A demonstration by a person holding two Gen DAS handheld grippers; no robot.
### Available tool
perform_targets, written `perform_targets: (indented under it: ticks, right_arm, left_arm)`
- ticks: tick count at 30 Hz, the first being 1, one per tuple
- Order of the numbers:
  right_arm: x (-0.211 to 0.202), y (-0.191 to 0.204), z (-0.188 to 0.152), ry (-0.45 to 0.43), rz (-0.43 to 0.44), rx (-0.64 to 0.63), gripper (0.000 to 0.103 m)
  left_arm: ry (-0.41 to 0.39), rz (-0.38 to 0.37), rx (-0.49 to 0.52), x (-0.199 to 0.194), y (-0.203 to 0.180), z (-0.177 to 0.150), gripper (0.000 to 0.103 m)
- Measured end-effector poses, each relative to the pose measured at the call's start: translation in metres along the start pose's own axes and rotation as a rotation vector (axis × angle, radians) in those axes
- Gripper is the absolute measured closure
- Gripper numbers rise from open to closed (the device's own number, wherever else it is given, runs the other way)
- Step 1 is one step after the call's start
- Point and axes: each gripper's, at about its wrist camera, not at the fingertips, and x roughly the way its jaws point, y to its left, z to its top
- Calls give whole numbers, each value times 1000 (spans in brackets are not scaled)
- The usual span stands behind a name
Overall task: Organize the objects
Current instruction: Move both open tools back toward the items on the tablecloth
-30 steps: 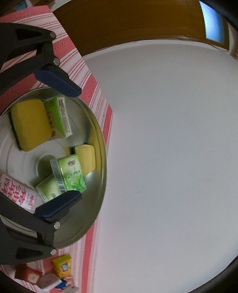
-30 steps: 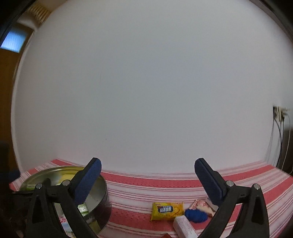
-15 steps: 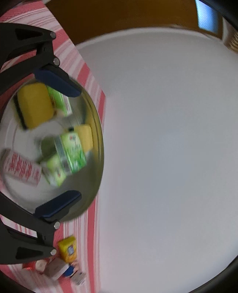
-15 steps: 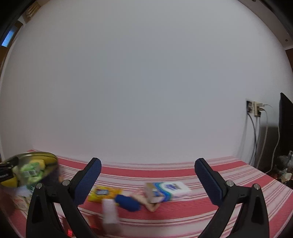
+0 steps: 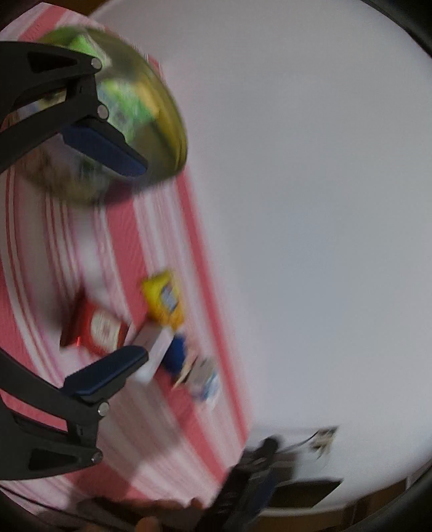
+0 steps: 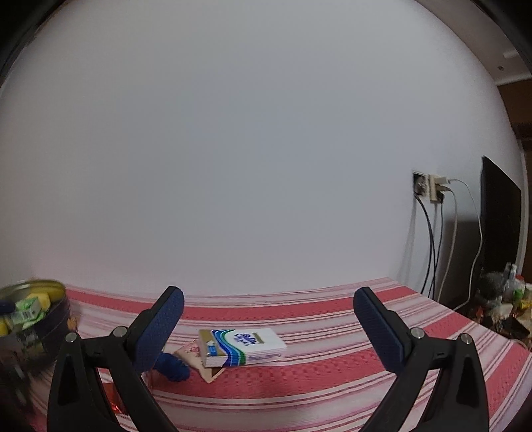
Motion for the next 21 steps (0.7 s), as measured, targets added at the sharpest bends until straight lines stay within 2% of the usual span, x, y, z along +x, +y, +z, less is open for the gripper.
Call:
perform_targets:
  ticks: [2, 6, 9, 12, 16, 18, 20, 21]
  right_arm:
    - [3, -4, 1, 8, 3, 19, 0]
    - [9, -10, -1, 50, 21, 59, 0]
    - [10, -13, -1, 56, 27, 74, 0]
    - [8, -15, -1, 55, 28, 87, 0]
    - [13, -19, -2, 79, 49, 107, 0]
    - [15, -19, -2, 92, 62, 117, 0]
    - [16, -19, -4, 103, 67, 118, 0]
    - [18, -20, -4, 110, 72, 122, 0]
  left_arm:
    - [65, -34, 50, 14, -13, 2, 0]
    - [161, -54, 110, 40, -29, 4, 1]
    - [245, -105, 117, 60, -33, 3, 11]
    - [354, -93, 130, 82, -38, -1, 16]
    - [370, -128, 91, 89, -34, -2, 18]
    - [382, -167, 51, 91, -30, -4, 25]
    - [397, -231, -9, 92, -26, -5, 47]
    - [398, -247, -33, 90, -24, -6, 49]
